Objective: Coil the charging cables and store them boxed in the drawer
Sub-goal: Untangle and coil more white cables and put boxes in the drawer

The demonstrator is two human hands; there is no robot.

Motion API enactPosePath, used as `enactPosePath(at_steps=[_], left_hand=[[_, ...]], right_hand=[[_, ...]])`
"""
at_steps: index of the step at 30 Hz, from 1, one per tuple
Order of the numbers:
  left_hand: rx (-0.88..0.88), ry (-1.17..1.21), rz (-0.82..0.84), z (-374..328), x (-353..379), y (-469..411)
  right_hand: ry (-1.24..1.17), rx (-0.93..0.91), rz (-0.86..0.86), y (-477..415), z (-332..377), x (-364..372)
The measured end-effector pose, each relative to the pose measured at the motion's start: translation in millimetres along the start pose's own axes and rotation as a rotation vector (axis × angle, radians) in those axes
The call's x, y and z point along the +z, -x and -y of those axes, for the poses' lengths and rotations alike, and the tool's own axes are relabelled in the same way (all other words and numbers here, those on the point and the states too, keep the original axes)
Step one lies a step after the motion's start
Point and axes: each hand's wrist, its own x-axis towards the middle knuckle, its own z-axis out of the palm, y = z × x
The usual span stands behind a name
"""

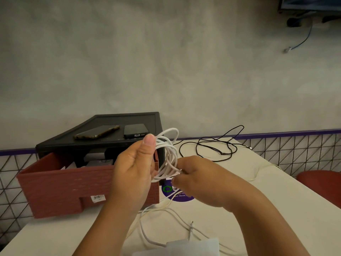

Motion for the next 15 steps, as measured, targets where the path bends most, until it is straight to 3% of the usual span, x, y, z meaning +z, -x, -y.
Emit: enactPosePath(at_steps=[2, 5, 9, 12, 15], left_hand=[[-0.01, -0.07, -0.022, 3, -4, -1], [0.045, -0.378, -0.046, 11, -9, -1], [-0.046, -0.676, 0.07, 28, -8, 0], [-0.106, -0.704, 0.228, 36, -10, 0], [-0.111, -0.655, 0.269, 31, -11, 1]], right_hand=[[0.009, -0.015, -0.004, 3, -2, -5], [0.005, -0.089, -0.021, 10, -1, -13], [0.135, -0.205, -0.095, 18, 3, -13], [0.163, -0.246, -0.19, 19, 3, -15], [0.069, -0.264, -0.313, 19, -1, -24]])
